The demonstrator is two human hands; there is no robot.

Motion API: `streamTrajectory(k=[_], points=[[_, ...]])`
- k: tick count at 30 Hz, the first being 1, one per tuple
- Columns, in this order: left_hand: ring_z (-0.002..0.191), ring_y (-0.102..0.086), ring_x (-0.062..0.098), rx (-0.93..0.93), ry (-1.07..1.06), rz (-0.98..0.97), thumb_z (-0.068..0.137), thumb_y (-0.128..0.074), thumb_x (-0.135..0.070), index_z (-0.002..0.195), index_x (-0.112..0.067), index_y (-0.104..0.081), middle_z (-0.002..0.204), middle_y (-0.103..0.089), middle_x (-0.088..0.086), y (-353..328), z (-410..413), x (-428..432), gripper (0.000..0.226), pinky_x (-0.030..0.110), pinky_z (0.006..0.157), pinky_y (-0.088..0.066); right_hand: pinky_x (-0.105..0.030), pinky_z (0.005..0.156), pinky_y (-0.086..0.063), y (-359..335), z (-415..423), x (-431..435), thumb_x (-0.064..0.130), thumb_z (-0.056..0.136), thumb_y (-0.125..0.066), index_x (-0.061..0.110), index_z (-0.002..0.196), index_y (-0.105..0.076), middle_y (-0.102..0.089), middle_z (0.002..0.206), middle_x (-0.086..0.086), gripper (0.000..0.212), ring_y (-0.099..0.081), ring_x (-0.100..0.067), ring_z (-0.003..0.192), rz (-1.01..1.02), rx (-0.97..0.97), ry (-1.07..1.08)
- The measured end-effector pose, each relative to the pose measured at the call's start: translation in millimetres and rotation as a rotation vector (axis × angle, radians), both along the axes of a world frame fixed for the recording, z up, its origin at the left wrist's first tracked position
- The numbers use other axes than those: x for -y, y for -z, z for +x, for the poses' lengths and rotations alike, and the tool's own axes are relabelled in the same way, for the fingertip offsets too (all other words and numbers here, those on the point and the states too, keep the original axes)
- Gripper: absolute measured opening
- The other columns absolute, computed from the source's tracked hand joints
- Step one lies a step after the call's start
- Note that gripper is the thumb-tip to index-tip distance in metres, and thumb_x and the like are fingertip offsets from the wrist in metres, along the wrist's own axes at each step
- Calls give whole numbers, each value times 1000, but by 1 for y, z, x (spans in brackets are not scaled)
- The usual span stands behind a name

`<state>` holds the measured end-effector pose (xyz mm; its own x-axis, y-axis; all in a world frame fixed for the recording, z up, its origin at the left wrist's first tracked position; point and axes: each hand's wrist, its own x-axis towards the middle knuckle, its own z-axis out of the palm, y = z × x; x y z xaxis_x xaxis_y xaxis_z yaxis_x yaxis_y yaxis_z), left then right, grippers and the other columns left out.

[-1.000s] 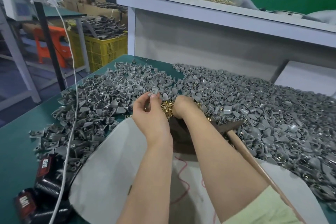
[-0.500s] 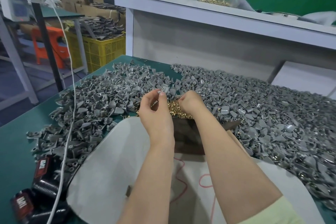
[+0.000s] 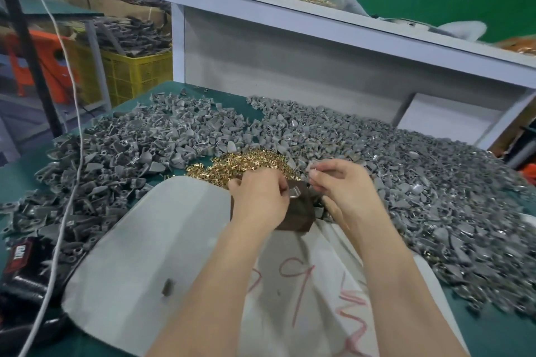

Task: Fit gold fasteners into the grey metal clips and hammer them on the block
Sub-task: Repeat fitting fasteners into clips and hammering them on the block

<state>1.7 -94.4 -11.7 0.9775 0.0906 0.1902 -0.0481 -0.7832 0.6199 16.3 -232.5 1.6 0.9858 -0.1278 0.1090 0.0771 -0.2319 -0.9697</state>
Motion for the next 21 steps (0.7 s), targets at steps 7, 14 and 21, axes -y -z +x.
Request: streamTrajectory(k=[7, 14, 21], points=[[106, -54, 24, 18, 28, 33, 88, -59, -27, 87, -29, -67, 102, -66, -5, 0, -3, -2, 8, 37, 88, -30, -26, 79, -49, 23, -9, -13, 10, 85, -66, 16, 84, -70, -67, 82, 4, 7, -63, -14, 81, -428, 139, -6], [108, -55, 24, -2, 65, 16, 89, -60, -27, 85, -30, -66, 103, -67, -4, 0, -2, -4, 8, 38, 91, -35, -22, 77, -41, 27, -9, -19, 17, 87, -65, 16, 89, -72, -64, 94, -2, 7, -54, -12, 81, -581, 165, 31], [105, -56, 23, -5, 53, 9, 88, -61, -26, 82, -29, -66, 98, -67, -5, -2, -4, -5, 9, 36, 93, -36, -12, 68, -32, 25, -13, -19, 17, 88, -63, 14, 90, -72, -65, 95, -1, 9, -54, -9, 80, -583, 131, 47]])
